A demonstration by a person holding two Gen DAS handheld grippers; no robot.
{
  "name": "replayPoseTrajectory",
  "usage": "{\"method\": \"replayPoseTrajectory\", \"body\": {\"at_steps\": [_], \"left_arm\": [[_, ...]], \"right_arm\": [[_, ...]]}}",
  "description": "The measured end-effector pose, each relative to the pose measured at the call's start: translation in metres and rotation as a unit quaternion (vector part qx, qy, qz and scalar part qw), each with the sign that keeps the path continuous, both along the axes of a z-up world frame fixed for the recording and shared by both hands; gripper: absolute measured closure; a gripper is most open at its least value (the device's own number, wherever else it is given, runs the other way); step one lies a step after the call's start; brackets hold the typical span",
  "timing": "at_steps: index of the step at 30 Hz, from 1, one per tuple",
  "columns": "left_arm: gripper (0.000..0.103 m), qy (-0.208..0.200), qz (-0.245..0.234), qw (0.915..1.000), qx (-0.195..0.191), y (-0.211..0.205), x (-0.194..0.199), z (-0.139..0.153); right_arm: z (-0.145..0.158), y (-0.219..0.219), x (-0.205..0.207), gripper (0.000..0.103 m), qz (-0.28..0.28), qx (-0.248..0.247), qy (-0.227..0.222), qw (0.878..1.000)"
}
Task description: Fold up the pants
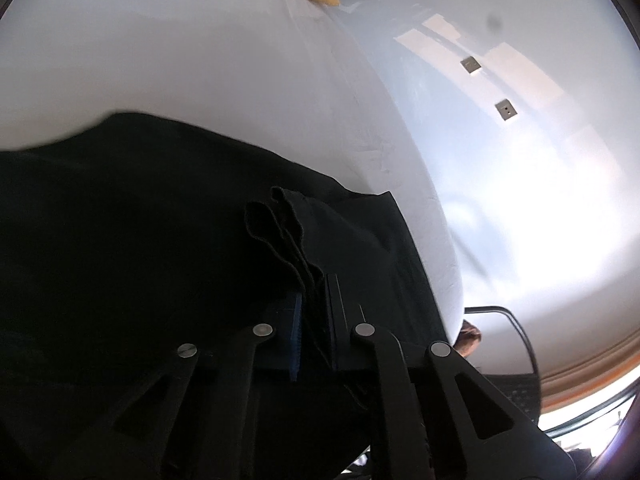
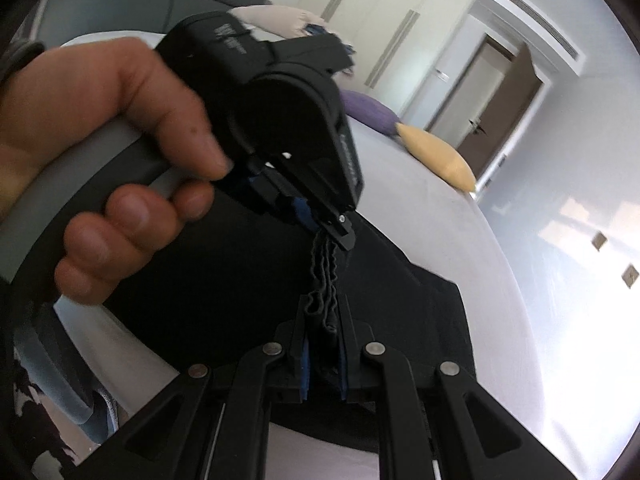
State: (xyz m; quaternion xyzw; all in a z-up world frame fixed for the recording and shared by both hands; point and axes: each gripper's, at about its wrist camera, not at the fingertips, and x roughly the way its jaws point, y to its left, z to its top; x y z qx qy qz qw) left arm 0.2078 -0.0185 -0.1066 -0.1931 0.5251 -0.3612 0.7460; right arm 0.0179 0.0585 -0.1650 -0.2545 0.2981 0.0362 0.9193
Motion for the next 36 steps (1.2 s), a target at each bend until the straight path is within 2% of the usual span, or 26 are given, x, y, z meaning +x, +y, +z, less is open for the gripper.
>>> {"method": "replayPoseTrajectory", "body": {"at_steps": [4, 11, 19, 22, 27, 30, 31, 32, 34, 36], "left_arm": [[0.095, -0.012, 0.010, 0.9998, 0.011, 0.033, 0.004, 0.008], [0.095, -0.003, 0.031, 0.9992, 0.026, 0.081, 0.021, 0.003], [0.095, -0.003, 0.049, 0.9983, 0.031, 0.109, 0.030, -0.007], [0.095, -0.004, 0.052, 0.9980, 0.036, 0.116, 0.030, -0.011], [0.091, -0.001, 0.062, 0.9970, 0.045, 0.119, 0.018, -0.030], [0.091, 0.003, 0.067, 0.9969, 0.041, 0.125, 0.017, -0.032], [0.091, 0.000, 0.068, 0.9966, 0.047, 0.125, 0.014, -0.031], [0.091, -0.007, 0.072, 0.9953, 0.065, 0.128, 0.012, -0.028], [0.091, -0.030, 0.092, 0.9894, 0.108, 0.135, 0.008, -0.015], [0.091, -0.052, 0.111, 0.9824, 0.141, 0.141, 0.001, -0.003]], "right_arm": [[0.001, 0.017, -0.001, 0.091, 0.033, -0.009, 0.004, 0.999], [-0.013, 0.053, 0.004, 0.091, 0.078, -0.022, 0.033, 0.996], [-0.022, 0.058, 0.008, 0.091, 0.101, -0.031, 0.050, 0.993], [-0.016, 0.052, 0.020, 0.091, 0.108, -0.033, 0.058, 0.992], [-0.019, 0.056, 0.021, 0.089, 0.113, -0.031, 0.076, 0.990], [-0.015, 0.047, 0.022, 0.084, 0.115, -0.010, 0.080, 0.990], [-0.012, 0.041, 0.022, 0.078, 0.116, 0.003, 0.084, 0.990], [-0.008, 0.037, 0.021, 0.073, 0.115, 0.014, 0.087, 0.989], [0.001, 0.020, 0.017, 0.048, 0.118, 0.043, 0.092, 0.988], [0.015, 0.000, 0.011, 0.047, 0.120, 0.089, 0.102, 0.983]]}}
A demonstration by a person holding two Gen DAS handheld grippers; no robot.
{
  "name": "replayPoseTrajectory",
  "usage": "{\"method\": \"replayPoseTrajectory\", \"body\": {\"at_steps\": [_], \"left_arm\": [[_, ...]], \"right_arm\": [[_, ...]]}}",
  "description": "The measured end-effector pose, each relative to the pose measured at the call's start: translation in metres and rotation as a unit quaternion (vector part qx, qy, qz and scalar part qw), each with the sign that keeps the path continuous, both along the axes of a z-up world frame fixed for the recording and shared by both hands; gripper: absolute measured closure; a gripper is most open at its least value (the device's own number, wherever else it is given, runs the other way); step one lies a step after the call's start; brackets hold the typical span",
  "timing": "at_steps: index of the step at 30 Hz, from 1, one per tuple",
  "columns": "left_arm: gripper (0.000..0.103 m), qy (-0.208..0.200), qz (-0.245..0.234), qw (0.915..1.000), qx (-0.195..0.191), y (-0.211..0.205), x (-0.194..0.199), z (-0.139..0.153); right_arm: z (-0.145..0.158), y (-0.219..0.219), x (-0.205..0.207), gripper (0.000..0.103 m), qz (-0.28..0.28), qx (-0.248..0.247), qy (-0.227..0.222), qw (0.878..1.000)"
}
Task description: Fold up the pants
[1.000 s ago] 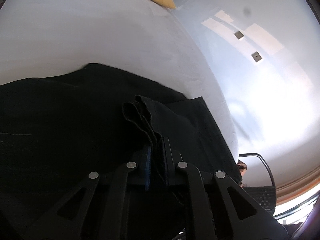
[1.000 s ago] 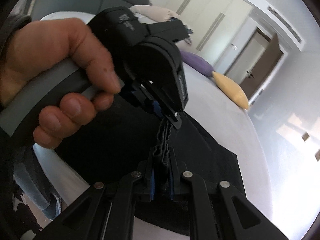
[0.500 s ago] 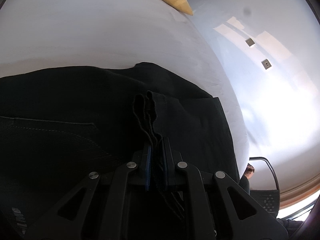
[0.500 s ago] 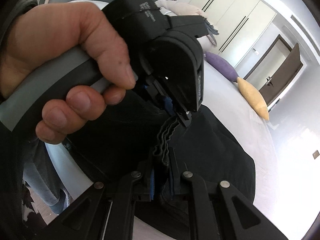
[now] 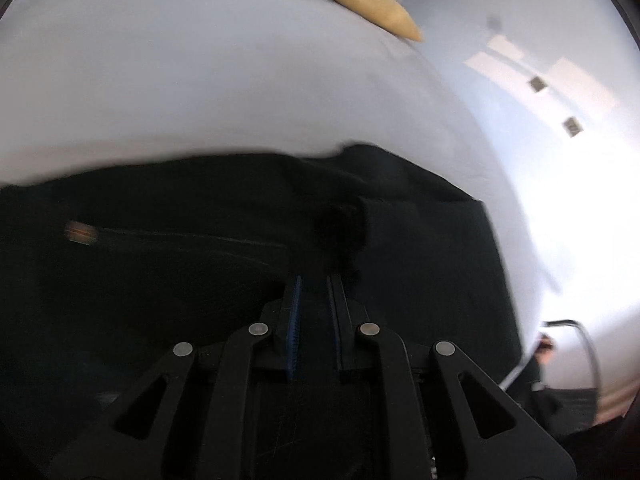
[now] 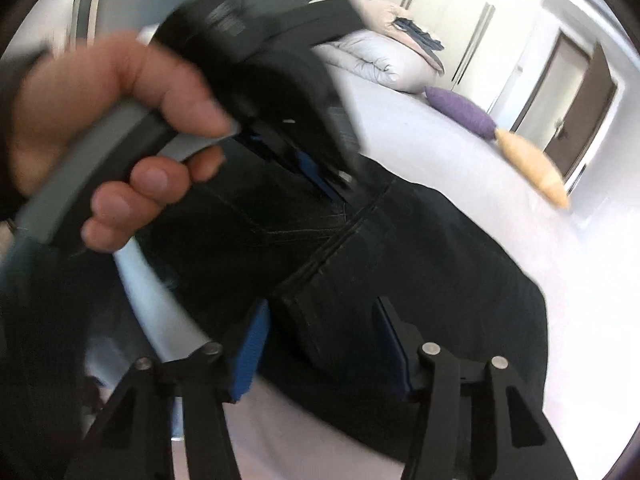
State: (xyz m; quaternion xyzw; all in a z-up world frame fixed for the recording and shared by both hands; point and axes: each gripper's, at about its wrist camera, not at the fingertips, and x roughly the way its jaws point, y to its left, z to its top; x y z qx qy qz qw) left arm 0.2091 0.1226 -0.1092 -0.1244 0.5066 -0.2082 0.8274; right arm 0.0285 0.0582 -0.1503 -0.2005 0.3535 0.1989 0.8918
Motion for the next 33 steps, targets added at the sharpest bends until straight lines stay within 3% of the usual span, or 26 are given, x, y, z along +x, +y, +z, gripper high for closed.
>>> {"method": "replayPoseTrajectory", "body": {"at_steps": [2, 4, 6, 8, 11, 16, 23, 25, 27, 33], "left_arm": [[0.091, -0.034, 0.001, 0.9992, 0.024, -0.003, -0.009, 0.017], [0.091, -0.065, -0.019, 0.9964, 0.052, -0.021, -0.019, 0.029], [0.091, -0.092, -0.059, 0.9904, 0.085, -0.047, -0.032, 0.032], [0.091, -0.103, -0.094, 0.9840, 0.111, -0.072, -0.040, 0.025], [0.091, -0.085, -0.117, 0.9771, 0.156, -0.101, -0.043, -0.003], [0.091, -0.101, -0.114, 0.9736, 0.170, -0.100, -0.055, -0.009], [0.091, -0.085, -0.094, 0.9796, 0.156, -0.093, -0.054, -0.011], [0.091, -0.088, -0.094, 0.9779, 0.165, -0.095, -0.055, -0.012], [0.091, -0.090, -0.094, 0.9768, 0.169, -0.098, -0.056, -0.013], [0.091, -0.095, -0.090, 0.9765, 0.171, -0.098, -0.068, -0.019]], "right_arm": [[0.014, -0.029, 0.000, 0.047, -0.008, 0.062, 0.035, 0.997], [0.025, -0.063, 0.008, 0.063, -0.023, 0.137, 0.078, 0.987], [0.032, -0.110, 0.025, 0.069, -0.054, 0.223, 0.114, 0.967], [0.033, -0.157, 0.045, 0.071, -0.079, 0.306, 0.141, 0.938], [0.026, -0.223, 0.072, 0.071, -0.115, 0.399, 0.161, 0.895], [-0.004, -0.280, 0.127, 0.071, -0.149, 0.464, 0.204, 0.849], [-0.057, -0.280, 0.201, 0.072, -0.171, 0.481, 0.251, 0.822], [-0.077, -0.272, 0.214, 0.090, -0.178, 0.476, 0.269, 0.818], [-0.090, -0.264, 0.210, 0.096, -0.179, 0.481, 0.278, 0.812], [-0.089, -0.249, 0.165, 0.096, -0.150, 0.457, 0.299, 0.825]]}}
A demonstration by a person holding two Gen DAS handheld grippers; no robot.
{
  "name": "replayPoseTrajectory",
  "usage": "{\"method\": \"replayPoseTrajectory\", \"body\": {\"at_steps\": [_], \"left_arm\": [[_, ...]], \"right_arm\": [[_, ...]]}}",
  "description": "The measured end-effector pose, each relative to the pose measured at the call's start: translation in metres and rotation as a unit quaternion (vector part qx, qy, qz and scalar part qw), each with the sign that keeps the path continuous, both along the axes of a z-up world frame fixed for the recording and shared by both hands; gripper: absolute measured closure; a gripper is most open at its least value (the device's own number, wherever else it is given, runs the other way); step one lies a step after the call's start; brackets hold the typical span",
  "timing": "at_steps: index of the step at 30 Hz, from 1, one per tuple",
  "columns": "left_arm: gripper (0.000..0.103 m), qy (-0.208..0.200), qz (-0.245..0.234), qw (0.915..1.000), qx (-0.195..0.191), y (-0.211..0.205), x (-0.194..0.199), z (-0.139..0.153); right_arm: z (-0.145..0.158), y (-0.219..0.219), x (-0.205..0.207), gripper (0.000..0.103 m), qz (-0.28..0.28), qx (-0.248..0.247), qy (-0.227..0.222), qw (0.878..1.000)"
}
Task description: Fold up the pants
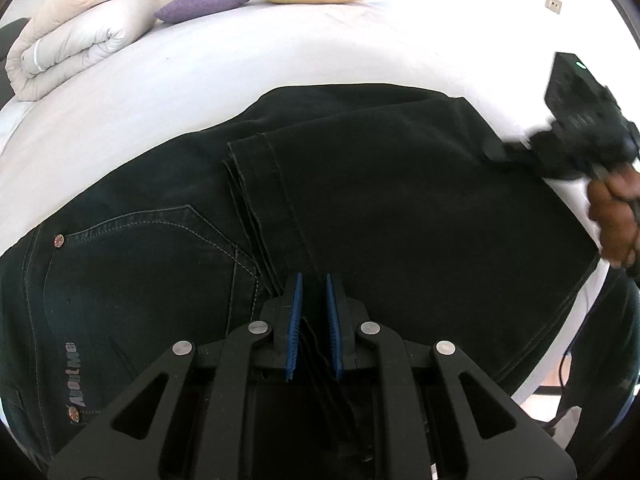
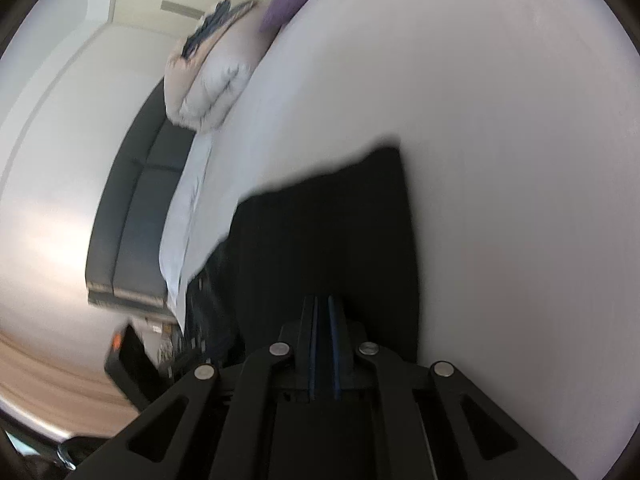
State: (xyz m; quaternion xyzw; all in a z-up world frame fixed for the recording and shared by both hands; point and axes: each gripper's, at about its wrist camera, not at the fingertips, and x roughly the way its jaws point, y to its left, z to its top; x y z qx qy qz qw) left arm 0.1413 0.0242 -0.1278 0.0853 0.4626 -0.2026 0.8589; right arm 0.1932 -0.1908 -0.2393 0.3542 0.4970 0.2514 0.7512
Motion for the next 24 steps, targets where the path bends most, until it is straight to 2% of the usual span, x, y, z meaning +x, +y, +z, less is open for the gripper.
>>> {"method": "replayPoseTrajectory", "body": {"at_steps": [5, 8, 12, 15, 18, 22, 24], "left_arm": [[0.091, -0.004, 0.002, 1.0000, 0.002, -0.002, -0.006, -0.004], [0.091, -0.005, 0.003, 1.0000, 0.000, -0.002, -0.006, -0.013], [0.091, -0.005, 0.004, 1.0000, -0.003, 0.000, -0.007, -0.010], [0.091, -0.007, 0.004, 1.0000, -0.005, 0.001, -0.007, -0.009], [0.091, -0.008, 0.006, 0.9999, -0.009, 0.003, -0.008, -0.010], [0.091, -0.009, 0.008, 0.9998, -0.016, 0.006, -0.010, -0.007], [0.091, -0.012, 0.010, 0.9997, -0.016, 0.007, -0.011, -0.007]], "right_arm": [[0.013, 0.024, -0.054, 0.096, 0.031, -0.050, 0.000, 0.998], [0.018, 0.030, -0.079, 0.096, 0.031, -0.049, 0.005, 0.998], [0.018, 0.039, -0.102, 0.096, 0.028, -0.059, 0.018, 0.998], [0.014, 0.040, -0.107, 0.103, 0.008, -0.075, 0.026, 0.997], [0.003, 0.038, -0.106, 0.103, -0.012, -0.060, 0.018, 0.998], [-0.009, 0.031, -0.109, 0.103, -0.033, -0.015, 0.004, 0.999], [-0.009, 0.032, -0.111, 0.103, -0.037, -0.017, -0.004, 0.999]]}}
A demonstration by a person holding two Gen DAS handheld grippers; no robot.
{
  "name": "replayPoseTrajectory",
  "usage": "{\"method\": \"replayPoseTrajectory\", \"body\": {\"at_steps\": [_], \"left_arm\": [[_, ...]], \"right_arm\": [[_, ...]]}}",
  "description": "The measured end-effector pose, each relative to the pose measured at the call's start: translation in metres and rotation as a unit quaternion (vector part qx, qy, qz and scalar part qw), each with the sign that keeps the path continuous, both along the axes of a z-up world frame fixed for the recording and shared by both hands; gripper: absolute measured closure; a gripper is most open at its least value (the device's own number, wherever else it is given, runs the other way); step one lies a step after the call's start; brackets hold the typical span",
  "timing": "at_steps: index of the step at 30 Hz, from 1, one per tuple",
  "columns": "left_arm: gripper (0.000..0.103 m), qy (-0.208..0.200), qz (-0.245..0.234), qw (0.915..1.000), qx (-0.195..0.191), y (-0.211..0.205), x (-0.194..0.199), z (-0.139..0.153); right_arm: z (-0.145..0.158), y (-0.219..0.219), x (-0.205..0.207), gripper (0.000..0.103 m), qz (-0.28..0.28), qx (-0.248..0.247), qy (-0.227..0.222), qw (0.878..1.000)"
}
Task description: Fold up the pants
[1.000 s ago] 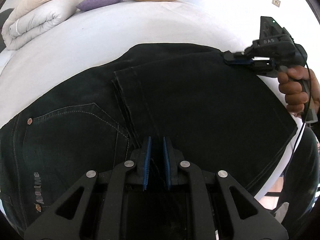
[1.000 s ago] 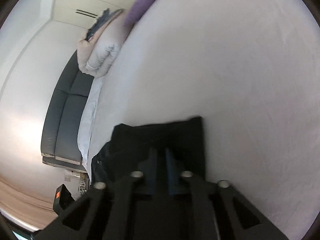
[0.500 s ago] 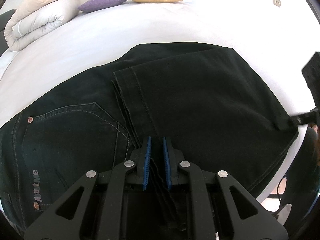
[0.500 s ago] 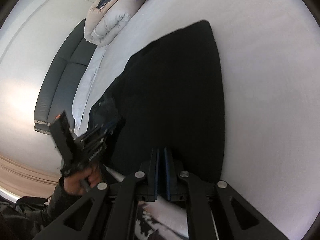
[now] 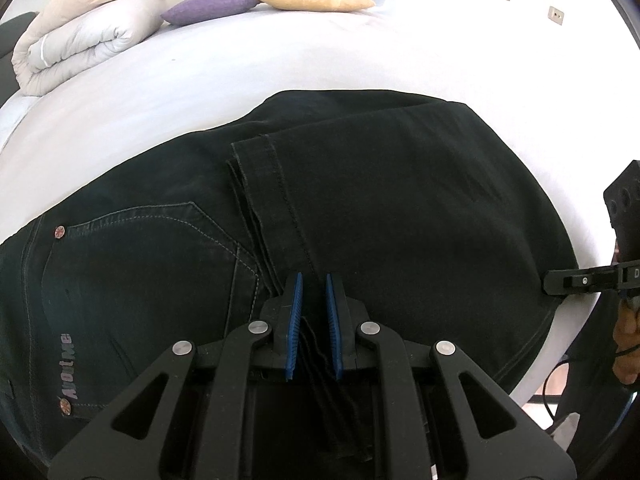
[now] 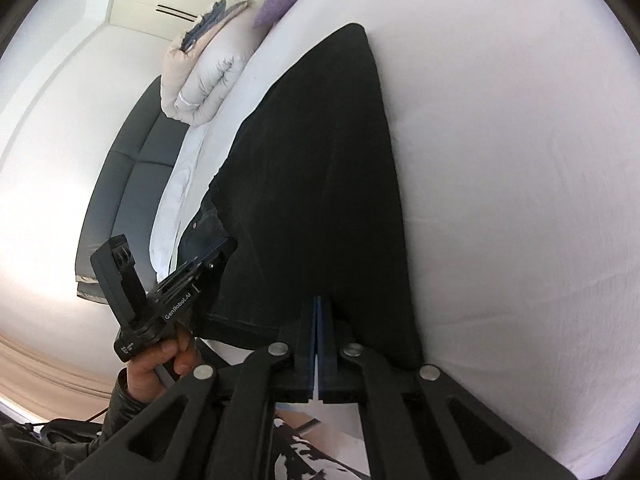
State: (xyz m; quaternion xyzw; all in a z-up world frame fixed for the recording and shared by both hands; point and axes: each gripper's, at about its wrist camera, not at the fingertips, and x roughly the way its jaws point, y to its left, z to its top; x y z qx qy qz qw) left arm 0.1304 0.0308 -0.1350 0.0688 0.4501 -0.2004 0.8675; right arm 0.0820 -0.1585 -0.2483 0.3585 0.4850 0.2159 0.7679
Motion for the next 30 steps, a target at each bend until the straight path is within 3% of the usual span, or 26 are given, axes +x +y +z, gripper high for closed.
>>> {"method": "replayPoseTrajectory", "body": {"at_steps": [13, 24, 27, 29, 30], "left_arm": [[0.091, -0.002, 0.006, 1.0000, -0.003, 0.005, -0.003, 0.001], [0.088, 0.005, 0.033, 0.9989, -0.033, 0.024, -0.011, 0.009], [0.087, -0.001, 0.063, 0.9962, -0.060, 0.048, -0.024, 0.022], [0.085, -0.023, 0.087, 0.9902, -0.107, 0.078, -0.041, 0.037], [0.073, -0.029, 0.108, 0.9837, -0.141, 0.099, -0.051, 0.043]], "right_arm": [[0.003, 0.005, -0.004, 0.103, -0.019, -0.018, -0.017, 0.999], [0.005, 0.009, -0.005, 0.103, -0.028, -0.036, -0.021, 0.999], [0.006, 0.012, -0.006, 0.103, -0.030, -0.039, -0.021, 0.999], [0.009, 0.014, -0.007, 0.103, -0.032, -0.042, -0.022, 0.998], [0.010, 0.016, -0.007, 0.103, -0.030, -0.048, -0.024, 0.998]]}}
